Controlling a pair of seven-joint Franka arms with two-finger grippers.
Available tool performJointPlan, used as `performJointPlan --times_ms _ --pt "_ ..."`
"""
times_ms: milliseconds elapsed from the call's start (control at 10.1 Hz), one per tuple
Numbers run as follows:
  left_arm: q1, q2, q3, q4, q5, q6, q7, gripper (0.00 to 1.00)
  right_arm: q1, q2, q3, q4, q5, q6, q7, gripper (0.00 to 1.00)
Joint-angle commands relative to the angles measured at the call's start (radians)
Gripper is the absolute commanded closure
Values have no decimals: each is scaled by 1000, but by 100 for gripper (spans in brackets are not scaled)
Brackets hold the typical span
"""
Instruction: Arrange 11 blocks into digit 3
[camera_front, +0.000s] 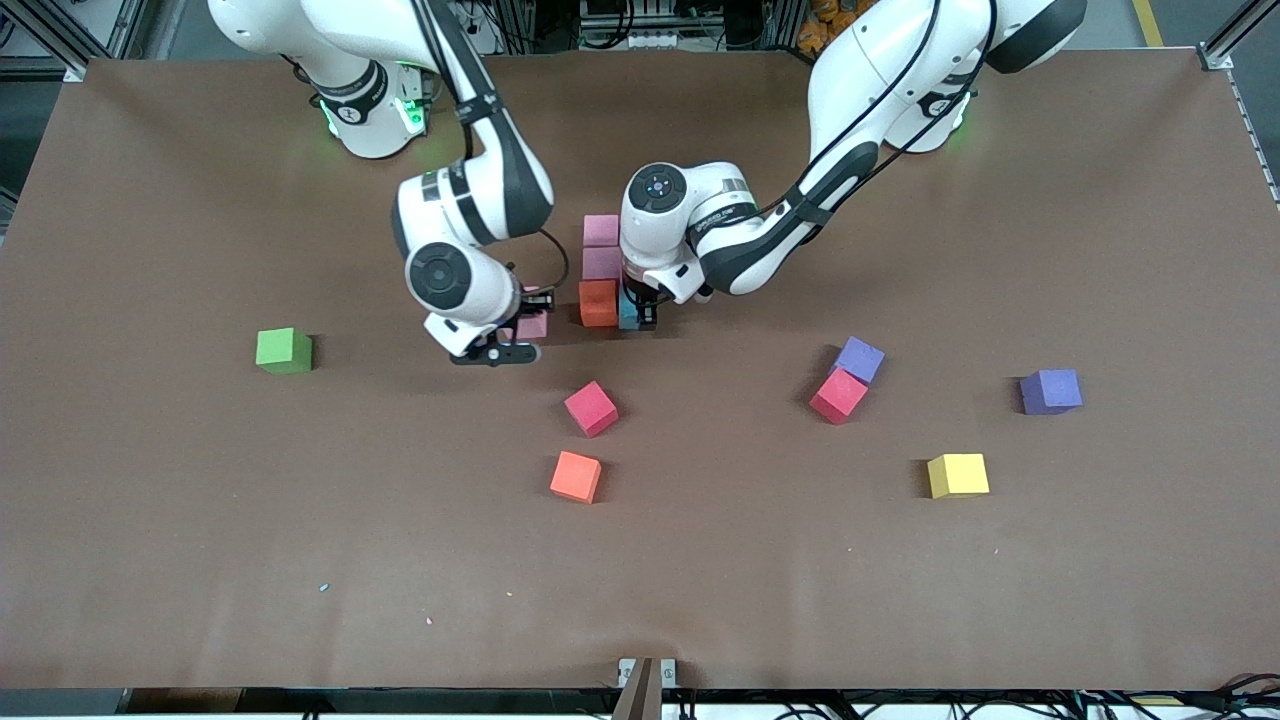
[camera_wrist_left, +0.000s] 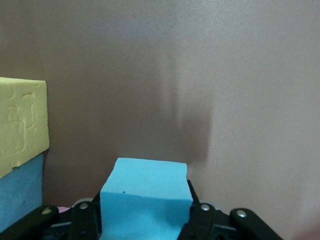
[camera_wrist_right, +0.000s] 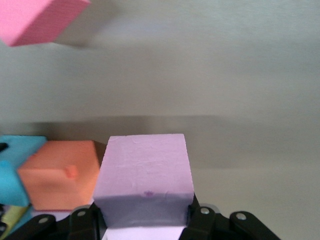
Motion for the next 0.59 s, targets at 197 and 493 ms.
performJointPlan --times_ms 197,493 --pt "-33 5 8 9 85 3 -437 0 0 79 8 139 100 -16 44 91" --pt "-33 -3 8 7 93 -1 -436 0 0 121 8 195 89 -15 71 92"
